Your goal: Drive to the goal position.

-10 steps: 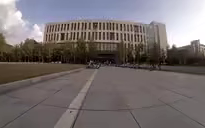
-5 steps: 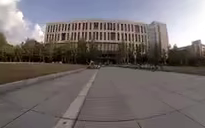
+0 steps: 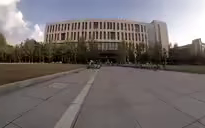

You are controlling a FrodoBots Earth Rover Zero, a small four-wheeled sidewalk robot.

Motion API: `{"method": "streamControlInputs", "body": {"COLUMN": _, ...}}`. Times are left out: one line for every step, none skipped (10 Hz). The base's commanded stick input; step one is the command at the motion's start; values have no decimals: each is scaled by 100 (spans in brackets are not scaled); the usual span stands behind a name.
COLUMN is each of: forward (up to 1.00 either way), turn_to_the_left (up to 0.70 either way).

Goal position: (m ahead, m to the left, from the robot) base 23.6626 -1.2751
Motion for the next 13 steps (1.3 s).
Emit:
{"method": "streamControlInputs", "body": {"forward": 70, "turn_to_the_left": 0}}
{"method": "streamControlInputs", "body": {"forward": 70, "turn_to_the_left": 0}}
{"method": "streamControlInputs", "body": {"forward": 70, "turn_to_the_left": 0}}
{"method": "streamControlInputs", "body": {"forward": 70, "turn_to_the_left": 0}}
{"method": "streamControlInputs", "body": {"forward": 70, "turn_to_the_left": 0}}
{"method": "streamControlInputs", "body": {"forward": 70, "turn_to_the_left": 0}}
{"method": "streamControlInputs", "body": {"forward": 70, "turn_to_the_left": 0}}
{"method": "streamControlInputs", "body": {"forward": 70, "turn_to_the_left": 0}}
{"method": "streamControlInputs", "body": {"forward": 70, "turn_to_the_left": 0}}
{"method": "streamControlInputs", "body": {"forward": 70, "turn_to_the_left": 0}}
{"method": "streamControlInputs", "body": {"forward": 70, "turn_to_the_left": 0}}
{"method": "streamControlInputs", "body": {"forward": 70, "turn_to_the_left": 0}}
{"method": "streamControlInputs", "body": {"forward": 70, "turn_to_the_left": -1}}
